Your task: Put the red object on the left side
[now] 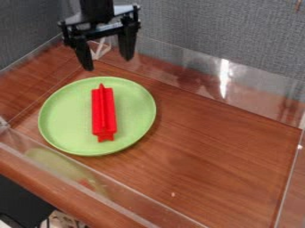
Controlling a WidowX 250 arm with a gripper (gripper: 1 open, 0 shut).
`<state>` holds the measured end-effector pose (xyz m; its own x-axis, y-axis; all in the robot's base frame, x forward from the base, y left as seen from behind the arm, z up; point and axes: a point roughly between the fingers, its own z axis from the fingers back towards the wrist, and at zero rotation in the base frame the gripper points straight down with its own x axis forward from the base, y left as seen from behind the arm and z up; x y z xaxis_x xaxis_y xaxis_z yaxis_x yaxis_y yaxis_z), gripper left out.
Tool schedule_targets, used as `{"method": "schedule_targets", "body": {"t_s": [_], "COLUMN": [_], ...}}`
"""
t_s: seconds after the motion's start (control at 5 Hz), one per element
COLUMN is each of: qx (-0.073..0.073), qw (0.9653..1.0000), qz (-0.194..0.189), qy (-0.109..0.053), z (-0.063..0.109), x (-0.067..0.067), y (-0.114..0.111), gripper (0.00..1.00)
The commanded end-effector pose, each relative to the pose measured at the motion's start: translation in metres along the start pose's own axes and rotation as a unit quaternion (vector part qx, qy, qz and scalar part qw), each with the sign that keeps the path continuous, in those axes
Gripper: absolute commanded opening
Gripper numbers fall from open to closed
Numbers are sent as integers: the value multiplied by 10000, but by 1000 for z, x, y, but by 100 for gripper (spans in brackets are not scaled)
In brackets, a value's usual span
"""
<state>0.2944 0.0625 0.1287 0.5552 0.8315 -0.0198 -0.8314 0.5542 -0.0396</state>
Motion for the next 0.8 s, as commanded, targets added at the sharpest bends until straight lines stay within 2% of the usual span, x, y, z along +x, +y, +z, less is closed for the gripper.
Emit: {"method": "schedule_targets", "body": {"t_s": [0.0,0.4,0.6], "qx": [-67,-37,-55], "qw": [9996,9979,9975], "qz": [-121,-470,-471], "qy": [-252,-453,-525], "z": [6,8,12], "x": [11,24,28], "y": [2,14,11], "gripper": [100,100,100]}}
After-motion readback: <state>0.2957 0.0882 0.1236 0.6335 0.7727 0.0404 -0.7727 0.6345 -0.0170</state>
